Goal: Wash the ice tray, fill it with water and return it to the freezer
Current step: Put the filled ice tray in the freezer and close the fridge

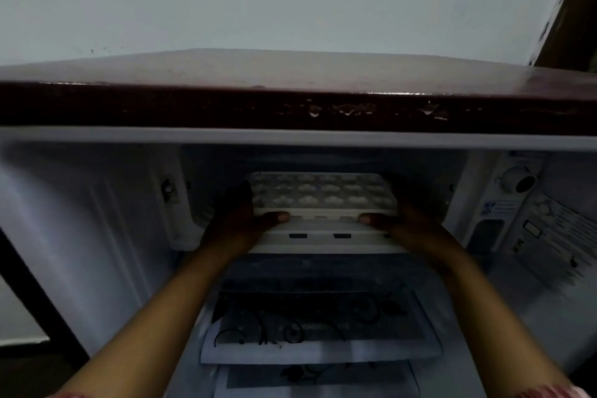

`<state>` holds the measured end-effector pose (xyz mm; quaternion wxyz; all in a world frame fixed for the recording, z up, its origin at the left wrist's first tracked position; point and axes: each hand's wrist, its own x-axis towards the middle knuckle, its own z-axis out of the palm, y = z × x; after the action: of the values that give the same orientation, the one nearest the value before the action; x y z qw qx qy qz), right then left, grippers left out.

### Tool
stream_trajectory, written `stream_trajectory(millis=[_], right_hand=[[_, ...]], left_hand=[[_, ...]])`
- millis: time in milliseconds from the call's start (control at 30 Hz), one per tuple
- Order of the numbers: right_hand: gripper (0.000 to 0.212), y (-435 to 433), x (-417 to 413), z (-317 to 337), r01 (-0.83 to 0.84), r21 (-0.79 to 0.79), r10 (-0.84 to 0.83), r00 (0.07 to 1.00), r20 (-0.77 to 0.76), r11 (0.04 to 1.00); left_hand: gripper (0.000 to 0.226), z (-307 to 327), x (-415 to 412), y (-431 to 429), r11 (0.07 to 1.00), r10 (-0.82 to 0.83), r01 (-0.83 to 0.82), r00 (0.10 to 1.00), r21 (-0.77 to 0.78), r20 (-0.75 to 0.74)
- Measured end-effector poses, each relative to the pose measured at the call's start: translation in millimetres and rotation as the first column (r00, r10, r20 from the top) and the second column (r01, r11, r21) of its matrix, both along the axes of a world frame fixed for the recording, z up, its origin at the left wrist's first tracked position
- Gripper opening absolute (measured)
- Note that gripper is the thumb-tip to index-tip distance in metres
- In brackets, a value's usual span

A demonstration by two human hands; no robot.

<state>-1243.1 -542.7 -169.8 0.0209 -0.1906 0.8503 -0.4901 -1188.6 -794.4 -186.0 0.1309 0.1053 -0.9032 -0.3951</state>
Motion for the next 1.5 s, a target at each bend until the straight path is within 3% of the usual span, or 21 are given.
stream_trajectory(millis=[133,267,400,500,567,1067,1500], right_hand=[[0.086,-0.2,0.8,0.6,-0.003,0.027,0.003,1.000,0.004,1.000],[0.081,-4.0,12.0,-0.4,0.101,0.020,-0.099,0.991,-0.093,0.995],[0.071,-5.4,43.3,-8.2,0.237,0.238,-0.159,0.938,-0.307,0.942],[0.063,-6.2,79.2,-12.0,0.308,0.377,-0.098,0.870,-0.483,0.873],[0.060,-6.3,106.2,-13.3,0.318,0.446,-0.050,0.855,-0.516,0.837],[0.056,26.0,321.3,20.3,0.338,0.542,-0.063,0.885,-0.462,0.769],[0.050,99.7,503.9,67.4,0.520,0.442,-0.252,0.808,-0.533,0.731]], left_hand=[[0.090,2.4,2.5,2.4,1.000,-0.004,0.003,1.000,-0.012,-0.017],[0.093,2.1,19.3,7.9,0.983,0.036,-0.048,0.997,-0.179,-0.072],[0.079,-0.4,49.8,20.3,0.930,0.021,-0.077,0.987,-0.358,-0.158],[0.071,1.1,76.5,30.4,0.848,0.023,-0.118,0.982,-0.516,-0.187],[0.068,3.8,99.0,38.4,0.807,0.004,-0.128,0.977,-0.576,-0.212],[0.064,13.4,294.0,105.7,0.868,-0.088,0.028,0.991,-0.495,-0.098],[0.065,26.0,420.3,184.3,0.891,-0.245,0.160,0.957,-0.425,-0.153]])
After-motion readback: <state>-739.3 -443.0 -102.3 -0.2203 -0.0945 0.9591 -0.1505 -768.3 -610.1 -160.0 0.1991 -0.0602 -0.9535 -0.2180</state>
